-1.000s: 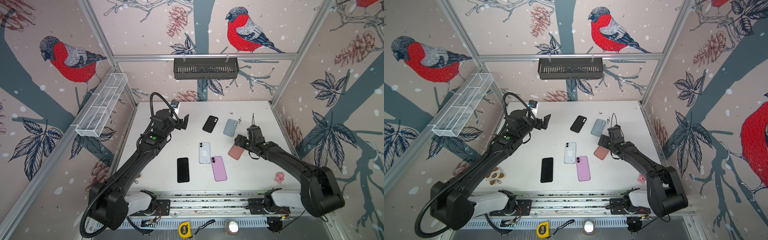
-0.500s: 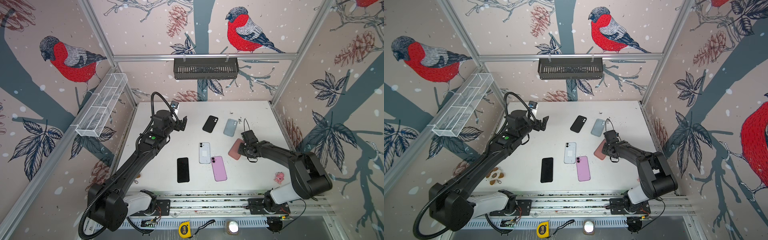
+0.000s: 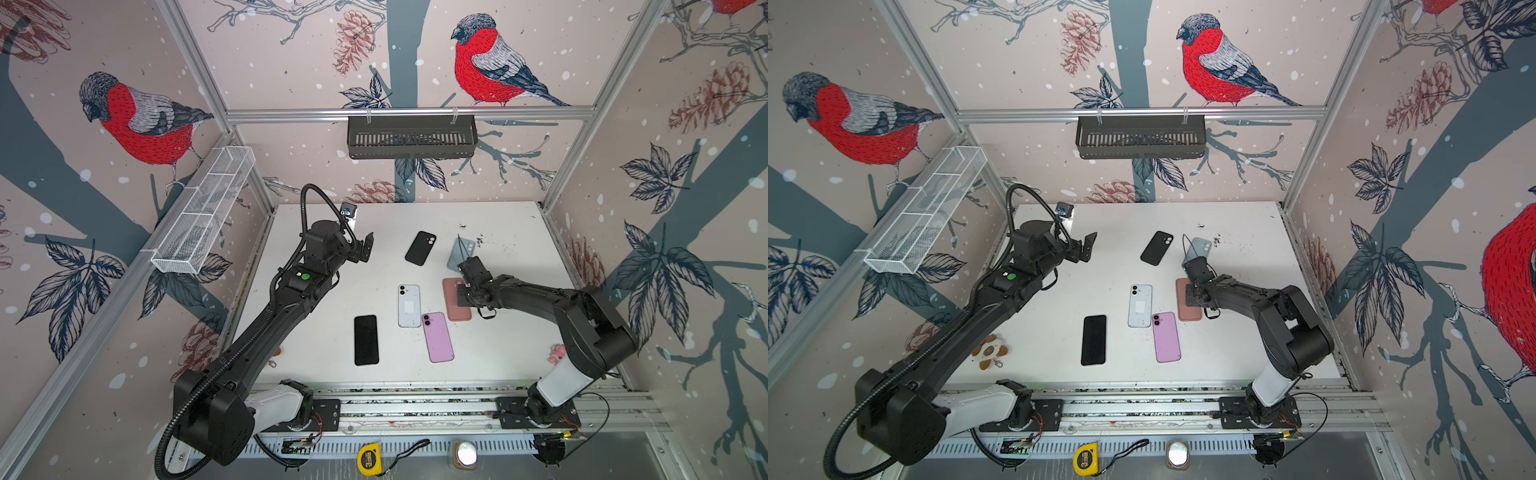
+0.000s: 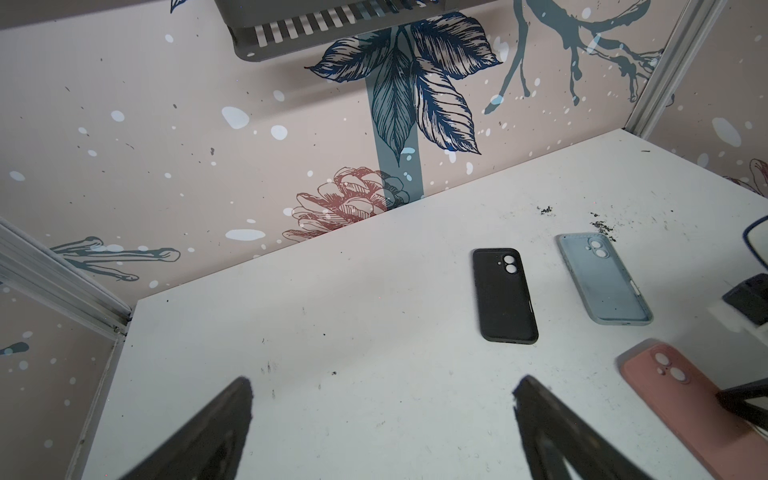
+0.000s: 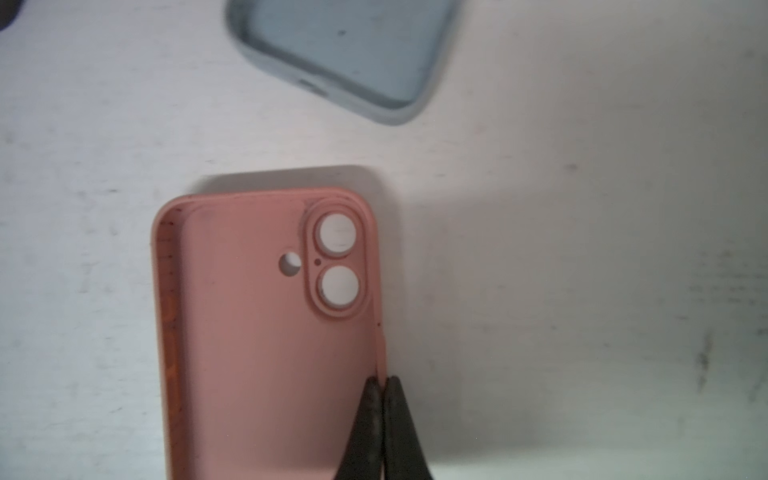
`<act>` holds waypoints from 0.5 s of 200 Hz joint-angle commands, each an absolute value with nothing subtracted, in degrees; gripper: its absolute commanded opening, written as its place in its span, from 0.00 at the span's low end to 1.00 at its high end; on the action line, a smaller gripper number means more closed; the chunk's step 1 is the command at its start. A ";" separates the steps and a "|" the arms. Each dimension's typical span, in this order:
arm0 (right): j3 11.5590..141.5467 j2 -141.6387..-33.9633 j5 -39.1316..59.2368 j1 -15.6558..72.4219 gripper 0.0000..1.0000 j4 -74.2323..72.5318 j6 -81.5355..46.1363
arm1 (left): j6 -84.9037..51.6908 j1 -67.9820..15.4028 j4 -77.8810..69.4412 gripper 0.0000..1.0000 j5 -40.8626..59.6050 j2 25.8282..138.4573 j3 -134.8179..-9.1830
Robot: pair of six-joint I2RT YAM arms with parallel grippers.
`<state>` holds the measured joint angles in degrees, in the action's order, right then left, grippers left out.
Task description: Put the phone into the phone case
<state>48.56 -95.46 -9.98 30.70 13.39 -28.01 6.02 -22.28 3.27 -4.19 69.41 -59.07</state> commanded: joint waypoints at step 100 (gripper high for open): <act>69.08 -112.10 -17.97 45.26 0.04 23.72 -19.98 | 6.86 -22.41 2.99 0.98 -4.68 69.37 -59.03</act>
